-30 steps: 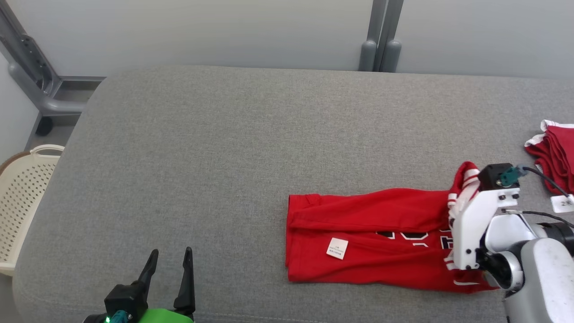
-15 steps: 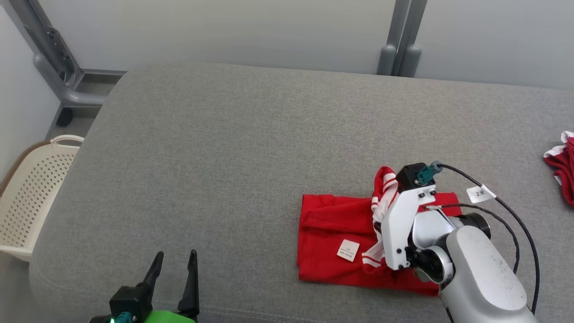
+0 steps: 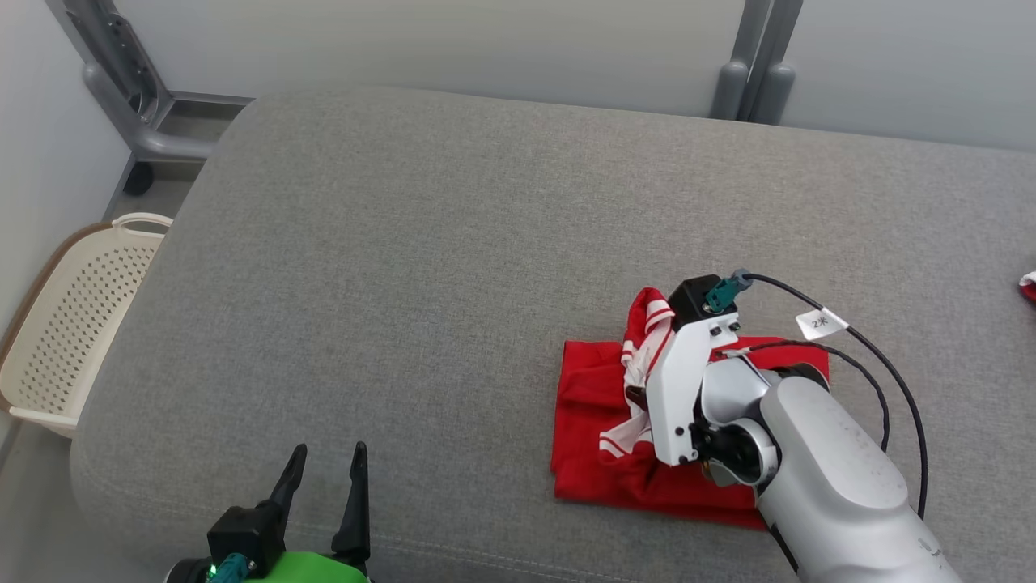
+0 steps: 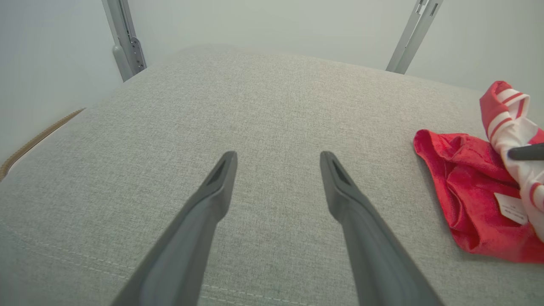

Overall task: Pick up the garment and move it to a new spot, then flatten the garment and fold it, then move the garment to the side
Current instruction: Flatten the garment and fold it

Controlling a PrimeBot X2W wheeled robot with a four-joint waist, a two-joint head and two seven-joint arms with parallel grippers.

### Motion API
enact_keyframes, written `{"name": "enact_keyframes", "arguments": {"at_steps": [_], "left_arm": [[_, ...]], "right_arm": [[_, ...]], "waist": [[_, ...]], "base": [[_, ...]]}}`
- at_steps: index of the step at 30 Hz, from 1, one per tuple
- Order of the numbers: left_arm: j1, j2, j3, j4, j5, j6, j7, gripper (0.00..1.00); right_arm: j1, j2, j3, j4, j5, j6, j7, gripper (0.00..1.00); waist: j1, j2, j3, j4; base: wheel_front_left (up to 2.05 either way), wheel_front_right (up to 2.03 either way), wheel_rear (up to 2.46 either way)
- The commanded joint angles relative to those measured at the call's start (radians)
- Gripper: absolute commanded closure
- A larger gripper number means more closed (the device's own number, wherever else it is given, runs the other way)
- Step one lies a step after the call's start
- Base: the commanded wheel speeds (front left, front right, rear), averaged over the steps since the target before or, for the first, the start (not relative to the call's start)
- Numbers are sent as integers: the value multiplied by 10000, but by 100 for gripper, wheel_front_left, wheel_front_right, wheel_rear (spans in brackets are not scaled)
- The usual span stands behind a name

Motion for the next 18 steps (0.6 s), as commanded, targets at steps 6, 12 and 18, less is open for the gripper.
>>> {"name": "enact_keyframes", "arguments": {"at_steps": [6,12,18], "left_arm": [[-252,-18,-22,104,-74,-39,-6,0],[-298,-40,-24,132,-113,-4,-6,0],[-254,-59,-18,148,-135,35,-6,0]], "right_arm": [[-420,-8,738,754,691,-3,-352,100],[-606,-11,1150,1212,977,-3,-618,100],[-717,-1,1449,1306,1486,-3,-874,0]], "waist": [[0,0,168,244],[0,0,200,345],[0,0,118,341]], "base": [[0,0,0],[0,0,0],[0,0,0]]}}
